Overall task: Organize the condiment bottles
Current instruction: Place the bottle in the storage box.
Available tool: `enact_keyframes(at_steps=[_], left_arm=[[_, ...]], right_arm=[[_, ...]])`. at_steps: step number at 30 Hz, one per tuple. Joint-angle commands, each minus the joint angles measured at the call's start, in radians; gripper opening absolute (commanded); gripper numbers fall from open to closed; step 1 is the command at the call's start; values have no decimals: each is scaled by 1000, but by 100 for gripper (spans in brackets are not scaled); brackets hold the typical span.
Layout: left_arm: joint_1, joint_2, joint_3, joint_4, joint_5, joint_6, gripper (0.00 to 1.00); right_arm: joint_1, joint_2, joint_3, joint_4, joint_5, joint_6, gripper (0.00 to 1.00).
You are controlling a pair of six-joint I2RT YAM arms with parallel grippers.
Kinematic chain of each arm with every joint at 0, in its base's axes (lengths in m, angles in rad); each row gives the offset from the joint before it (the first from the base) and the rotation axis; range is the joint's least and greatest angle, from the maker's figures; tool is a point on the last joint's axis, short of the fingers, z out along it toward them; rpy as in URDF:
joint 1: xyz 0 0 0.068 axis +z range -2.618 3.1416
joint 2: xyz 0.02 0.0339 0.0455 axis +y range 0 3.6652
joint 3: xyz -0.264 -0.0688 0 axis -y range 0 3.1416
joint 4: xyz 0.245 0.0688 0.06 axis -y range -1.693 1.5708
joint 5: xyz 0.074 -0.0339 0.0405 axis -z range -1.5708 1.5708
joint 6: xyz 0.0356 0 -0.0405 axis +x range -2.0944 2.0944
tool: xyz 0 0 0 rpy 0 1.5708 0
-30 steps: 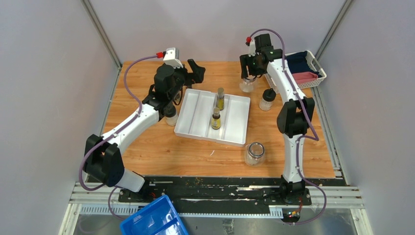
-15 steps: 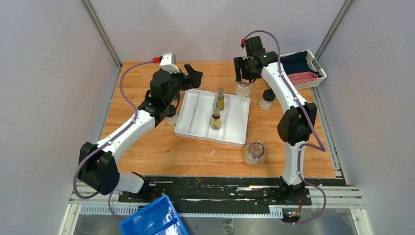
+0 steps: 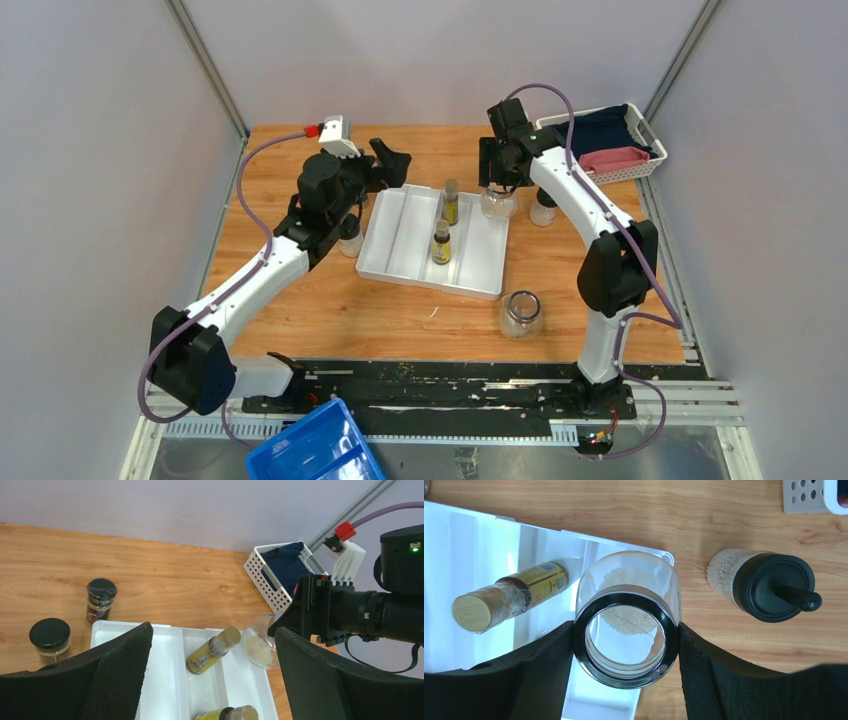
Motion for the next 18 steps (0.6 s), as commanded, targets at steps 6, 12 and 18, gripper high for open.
enact_keyframes(at_steps=[6, 12, 18], left_arm=[[-10, -39, -19, -2, 12, 3, 95], [-10, -39, -16, -4, 13, 4, 95], [-10, -36, -16, -4, 15, 4, 95]], right_arm=[[28, -89, -77, 107, 86, 158, 0], [48, -74, -90, 119, 125, 201, 0], [56, -70, -120, 127, 152, 239, 0]])
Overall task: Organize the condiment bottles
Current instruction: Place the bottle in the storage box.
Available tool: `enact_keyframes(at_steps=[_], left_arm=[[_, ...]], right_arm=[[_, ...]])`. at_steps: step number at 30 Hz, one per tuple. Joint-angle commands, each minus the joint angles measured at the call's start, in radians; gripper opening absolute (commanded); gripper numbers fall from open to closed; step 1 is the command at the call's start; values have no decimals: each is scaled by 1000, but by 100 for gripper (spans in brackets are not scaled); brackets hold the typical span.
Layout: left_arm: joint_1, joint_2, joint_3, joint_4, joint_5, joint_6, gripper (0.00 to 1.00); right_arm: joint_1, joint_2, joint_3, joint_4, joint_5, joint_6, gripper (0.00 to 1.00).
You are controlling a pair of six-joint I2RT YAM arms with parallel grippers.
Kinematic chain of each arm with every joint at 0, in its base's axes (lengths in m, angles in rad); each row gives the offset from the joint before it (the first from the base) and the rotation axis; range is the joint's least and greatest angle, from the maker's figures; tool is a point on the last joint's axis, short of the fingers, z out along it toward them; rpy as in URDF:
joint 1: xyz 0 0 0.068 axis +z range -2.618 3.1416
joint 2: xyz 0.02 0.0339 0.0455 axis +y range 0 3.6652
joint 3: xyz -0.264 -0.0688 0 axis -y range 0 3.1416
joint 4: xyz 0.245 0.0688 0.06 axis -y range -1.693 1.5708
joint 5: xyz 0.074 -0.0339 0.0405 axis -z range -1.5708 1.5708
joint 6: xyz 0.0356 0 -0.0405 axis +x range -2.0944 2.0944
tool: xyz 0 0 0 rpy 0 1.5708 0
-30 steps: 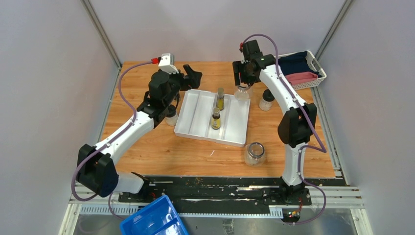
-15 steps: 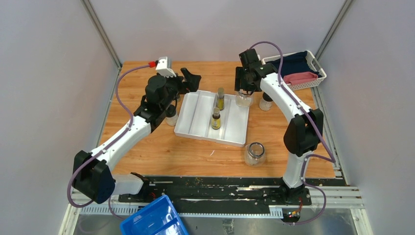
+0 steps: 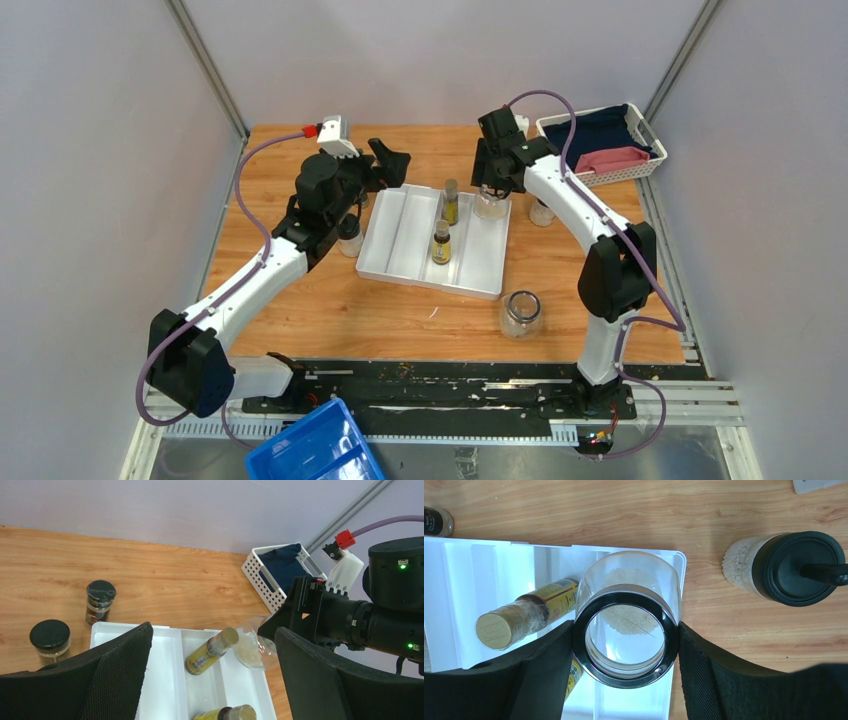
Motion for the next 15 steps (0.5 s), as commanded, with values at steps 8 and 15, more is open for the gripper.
enact_keyframes(at_steps=[8, 15], left_arm=[[-10, -15, -6, -2, 19, -1, 95], [-12, -13, -7, -2, 21, -3, 95]], right_arm=[[17, -25, -70, 43, 65, 93, 0], [18, -28, -102, 43, 53, 116, 0]])
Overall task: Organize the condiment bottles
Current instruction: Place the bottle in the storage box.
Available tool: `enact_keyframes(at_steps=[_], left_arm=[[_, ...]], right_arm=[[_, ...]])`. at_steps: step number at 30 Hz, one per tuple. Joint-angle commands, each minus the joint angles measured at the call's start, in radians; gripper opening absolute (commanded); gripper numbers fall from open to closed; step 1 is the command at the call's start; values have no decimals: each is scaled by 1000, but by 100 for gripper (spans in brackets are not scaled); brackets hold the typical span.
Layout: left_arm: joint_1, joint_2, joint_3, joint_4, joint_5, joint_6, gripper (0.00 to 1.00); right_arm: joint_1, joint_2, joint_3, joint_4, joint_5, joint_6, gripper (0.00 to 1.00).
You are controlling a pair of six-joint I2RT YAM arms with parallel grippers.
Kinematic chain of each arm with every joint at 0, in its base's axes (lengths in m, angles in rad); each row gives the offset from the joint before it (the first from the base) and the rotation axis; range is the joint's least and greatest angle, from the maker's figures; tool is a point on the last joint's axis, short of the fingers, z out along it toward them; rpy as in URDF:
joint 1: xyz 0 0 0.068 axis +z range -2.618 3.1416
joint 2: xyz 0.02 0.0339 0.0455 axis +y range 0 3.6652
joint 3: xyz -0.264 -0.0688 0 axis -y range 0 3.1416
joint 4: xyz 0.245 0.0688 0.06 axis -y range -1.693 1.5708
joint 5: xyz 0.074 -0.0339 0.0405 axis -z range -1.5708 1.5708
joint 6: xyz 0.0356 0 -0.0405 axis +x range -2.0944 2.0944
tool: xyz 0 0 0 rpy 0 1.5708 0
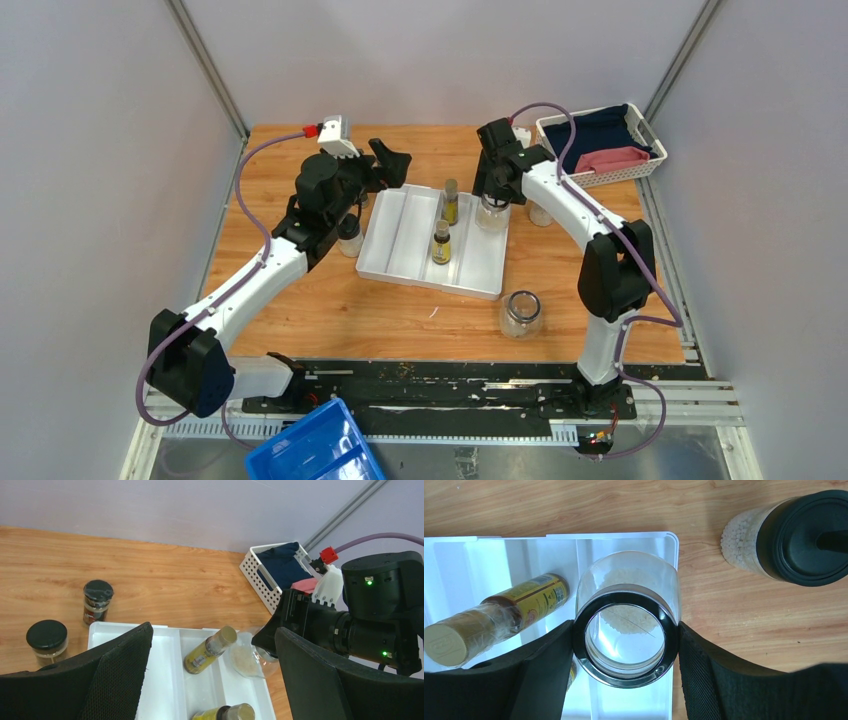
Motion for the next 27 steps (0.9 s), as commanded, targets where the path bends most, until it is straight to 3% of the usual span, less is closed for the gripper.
enact_keyframes(at_steps=[1, 27], left_arm=[[-13, -15, -7, -2, 12, -2, 95], [-16, -13, -13, -2, 13, -1, 95]], right_arm=[[14, -28, -20, 23, 24, 42, 0], [41, 16, -48, 24, 33, 85, 0]])
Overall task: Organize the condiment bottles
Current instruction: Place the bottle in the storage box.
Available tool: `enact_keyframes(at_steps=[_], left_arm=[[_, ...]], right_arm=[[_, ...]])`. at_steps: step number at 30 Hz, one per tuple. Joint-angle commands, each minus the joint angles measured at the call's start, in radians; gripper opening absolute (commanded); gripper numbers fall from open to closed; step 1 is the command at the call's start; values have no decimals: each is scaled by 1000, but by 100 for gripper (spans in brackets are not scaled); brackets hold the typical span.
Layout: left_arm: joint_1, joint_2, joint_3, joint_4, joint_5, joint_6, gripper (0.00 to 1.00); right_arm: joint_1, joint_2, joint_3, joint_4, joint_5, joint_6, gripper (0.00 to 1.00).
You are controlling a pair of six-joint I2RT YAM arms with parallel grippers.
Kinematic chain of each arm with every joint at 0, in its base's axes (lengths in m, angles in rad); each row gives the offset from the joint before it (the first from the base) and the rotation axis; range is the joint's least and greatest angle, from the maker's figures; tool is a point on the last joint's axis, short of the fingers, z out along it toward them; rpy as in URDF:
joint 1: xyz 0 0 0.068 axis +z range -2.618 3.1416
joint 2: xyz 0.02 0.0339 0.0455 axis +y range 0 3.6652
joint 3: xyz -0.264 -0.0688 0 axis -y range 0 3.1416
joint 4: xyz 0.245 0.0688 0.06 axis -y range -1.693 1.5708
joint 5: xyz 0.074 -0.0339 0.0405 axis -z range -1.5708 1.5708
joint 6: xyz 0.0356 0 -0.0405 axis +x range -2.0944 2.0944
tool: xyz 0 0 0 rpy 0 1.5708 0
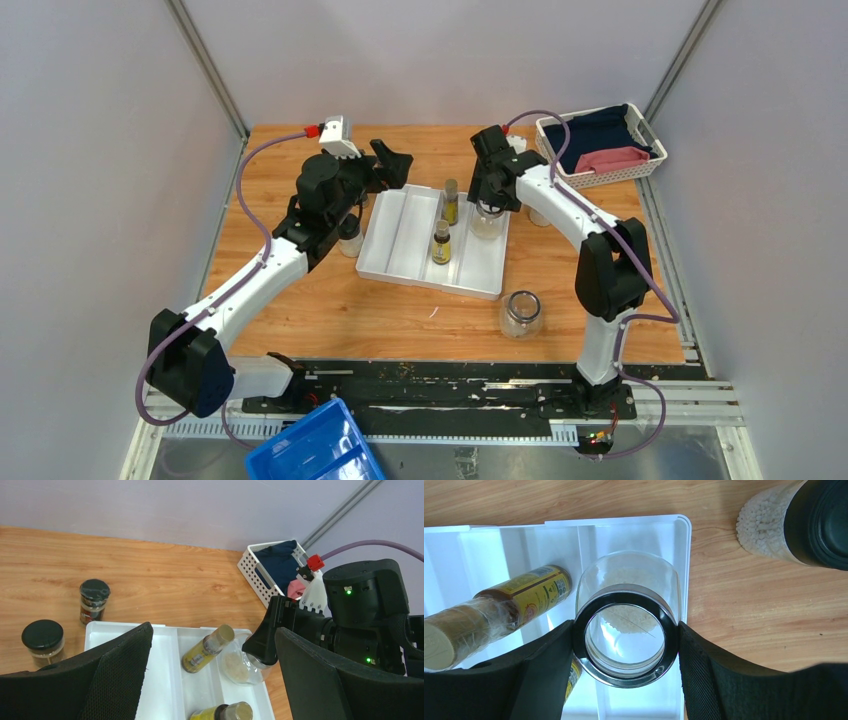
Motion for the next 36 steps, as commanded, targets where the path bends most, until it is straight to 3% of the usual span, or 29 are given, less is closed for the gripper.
enact_keyframes(at_steps=[1, 29, 36], left_arm=[[-10, -14, -14, -2, 7, -1, 95], [-10, -2, -6, -1, 11, 0, 95], [-10, 7, -6, -1, 11, 2, 95]], right_arm=[[17, 4, -13, 13, 35, 26, 0], [17, 55, -6, 14, 40, 21, 0], [17, 68, 1, 14, 32, 17, 29]])
